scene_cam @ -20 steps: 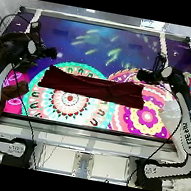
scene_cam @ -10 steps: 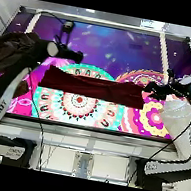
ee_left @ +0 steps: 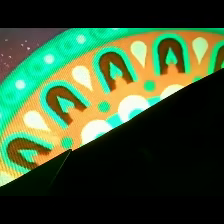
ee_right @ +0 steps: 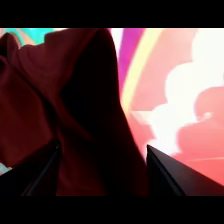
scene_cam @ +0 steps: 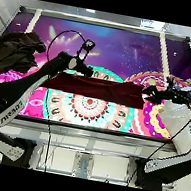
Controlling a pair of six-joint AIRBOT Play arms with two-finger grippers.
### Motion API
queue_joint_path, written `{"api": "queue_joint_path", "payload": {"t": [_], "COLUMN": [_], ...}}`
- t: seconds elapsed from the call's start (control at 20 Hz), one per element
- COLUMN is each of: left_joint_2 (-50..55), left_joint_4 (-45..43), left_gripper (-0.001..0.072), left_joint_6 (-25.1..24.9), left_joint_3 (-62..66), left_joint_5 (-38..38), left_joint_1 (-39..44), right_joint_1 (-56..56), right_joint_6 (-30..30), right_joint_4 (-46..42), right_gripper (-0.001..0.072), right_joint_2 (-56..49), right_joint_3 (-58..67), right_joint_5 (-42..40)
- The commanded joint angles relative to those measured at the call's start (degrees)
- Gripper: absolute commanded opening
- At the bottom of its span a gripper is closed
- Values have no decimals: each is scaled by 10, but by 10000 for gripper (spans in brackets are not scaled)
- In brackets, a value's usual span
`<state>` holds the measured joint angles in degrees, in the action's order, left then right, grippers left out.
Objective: Fold the shirts.
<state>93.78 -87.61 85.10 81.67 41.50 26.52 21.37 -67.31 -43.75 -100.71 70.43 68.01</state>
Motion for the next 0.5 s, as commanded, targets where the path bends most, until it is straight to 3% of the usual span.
{"api": "queue_joint_path", "payload": {"t": [0.0,0.2,0.3,0.35,0.45], "left_joint_2": [7,7,7,7,8], "left_joint_4": [0,23,23,23,24], "left_gripper": [464,452,268,238,222], "left_joint_6": [6,6,5,5,5], "left_joint_3": [0,0,0,0,0], "left_joint_5": [9,1,-1,-2,-9], "left_joint_1": [3,3,3,3,3], "right_joint_1": [-15,-48,-65,-71,-82], "right_joint_6": [19,28,29,29,30], "right_joint_4": [21,27,31,38,52], "right_gripper": [621,619,610,560,316], "right_joint_2": [-19,-19,-19,-19,-18], "right_joint_3": [0,0,0,0,1], "right_joint_5": [-19,-23,-21,-21,-21]}}
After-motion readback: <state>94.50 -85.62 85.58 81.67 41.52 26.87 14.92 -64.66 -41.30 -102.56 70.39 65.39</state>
